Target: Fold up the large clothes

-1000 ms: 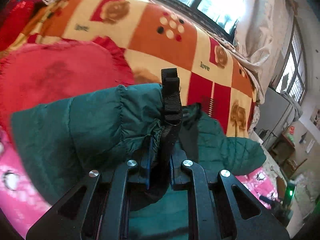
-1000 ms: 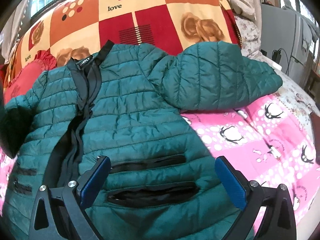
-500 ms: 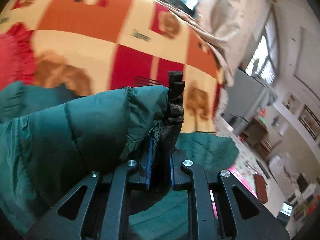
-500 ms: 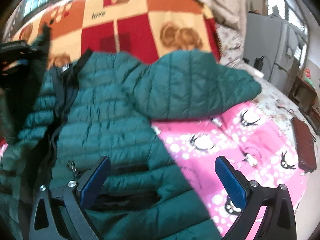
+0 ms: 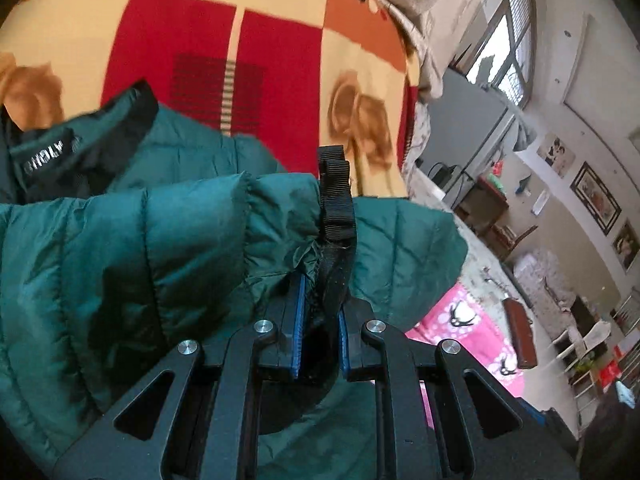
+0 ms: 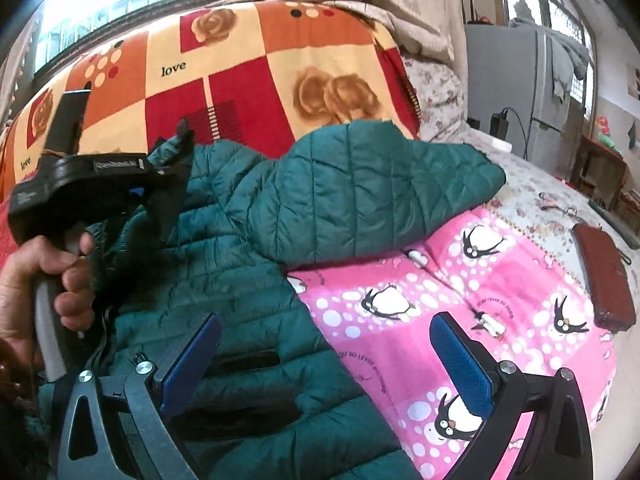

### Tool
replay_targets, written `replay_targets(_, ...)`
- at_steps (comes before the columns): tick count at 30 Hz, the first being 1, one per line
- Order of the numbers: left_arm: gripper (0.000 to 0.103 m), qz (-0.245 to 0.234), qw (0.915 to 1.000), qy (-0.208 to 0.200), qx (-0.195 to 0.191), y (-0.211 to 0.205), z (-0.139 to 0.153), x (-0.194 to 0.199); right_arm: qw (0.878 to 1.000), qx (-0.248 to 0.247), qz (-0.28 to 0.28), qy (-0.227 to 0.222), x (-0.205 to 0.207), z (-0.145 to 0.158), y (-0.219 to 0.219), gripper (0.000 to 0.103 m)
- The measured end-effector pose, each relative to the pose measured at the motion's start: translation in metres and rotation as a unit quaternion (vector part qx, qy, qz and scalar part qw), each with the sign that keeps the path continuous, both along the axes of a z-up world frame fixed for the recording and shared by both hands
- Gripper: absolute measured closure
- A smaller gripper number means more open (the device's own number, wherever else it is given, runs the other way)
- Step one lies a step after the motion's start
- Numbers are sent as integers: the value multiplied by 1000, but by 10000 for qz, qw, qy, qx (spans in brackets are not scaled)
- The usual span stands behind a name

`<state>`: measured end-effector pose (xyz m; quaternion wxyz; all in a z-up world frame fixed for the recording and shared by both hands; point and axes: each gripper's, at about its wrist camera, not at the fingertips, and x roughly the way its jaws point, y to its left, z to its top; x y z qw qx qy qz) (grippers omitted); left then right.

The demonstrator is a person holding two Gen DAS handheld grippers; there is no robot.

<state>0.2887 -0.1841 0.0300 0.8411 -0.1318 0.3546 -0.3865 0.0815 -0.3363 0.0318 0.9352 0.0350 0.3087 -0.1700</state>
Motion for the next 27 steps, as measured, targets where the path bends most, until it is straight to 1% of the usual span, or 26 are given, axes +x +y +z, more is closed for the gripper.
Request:
replay_targets(3,90,10,9996,237,118,-6,-14,5,9999,125,-24,64,2,-4,-4,0)
replay_targets(5,89,45,9985,457,299,-10,-22,8,9998,130,-43,124,3,-7,-6,0)
replay_targets(6,84,68,9974,598,401,-11,-26,10,9998,117,-60,173,5,-9,-6,0)
replay_targets(7,76,70,9967,689,434,-8,-28,8,9997,128,-66,198,5,-10,-6,0)
replay_targets(8,73,77,9961,758,437,-5,-27,6,9996,152,-75,240,6,-12,-7,0)
replay_targets(10,52,169,9965,712,416,6,-21,-2,9995,139,-106,271,6,-12,-7,0)
replay_targets(11,49,217,9968,681,364,13,-17,-6,9994,116,-136,289,6,-12,-6,0)
replay_targets(13,49,291,9973,646,205,30,-9,-14,9994,82,-159,295,6,-11,-6,0)
replay_targets(15,49,486,9974,528,57,60,6,-26,9993,-1,-196,318,6,-10,-3,0)
replay_targets(16,49,657,9969,437,55,75,13,-31,9993,3,-209,306,6,-8,-3,0)
replay_targets(17,49,955,9948,323,107,98,19,-37,9994,64,-186,269,6,-6,-2,0)
replay_targets(19,48,1438,9890,189,283,133,26,-43,9997,197,-78,131,8,1,1,0)
replay_targets(20,48,1840,9818,88,463,155,27,-45,9996,273,-39,44,12,6,3,0)
replay_targets(21,48,2168,9747,31,539,174,26,-46,9994,338,29,-8,17,10,6,0)
replay_targets(22,48,2445,9681,49,551,190,23,-45,9986,446,259,-102,31,16,14,0)
replay_targets(24,48,2986,9529,160,504,219,13,-43,9977,450,508,-54,64,23,31,0)
replay_targets(26,48,3229,9444,226,574,236,1,-37,9945,677,801,58,101,23,48,0)
replay_targets(27,48,3273,9426,276,603,240,-6,-33,9925,805,914,81,113,23,54,0)
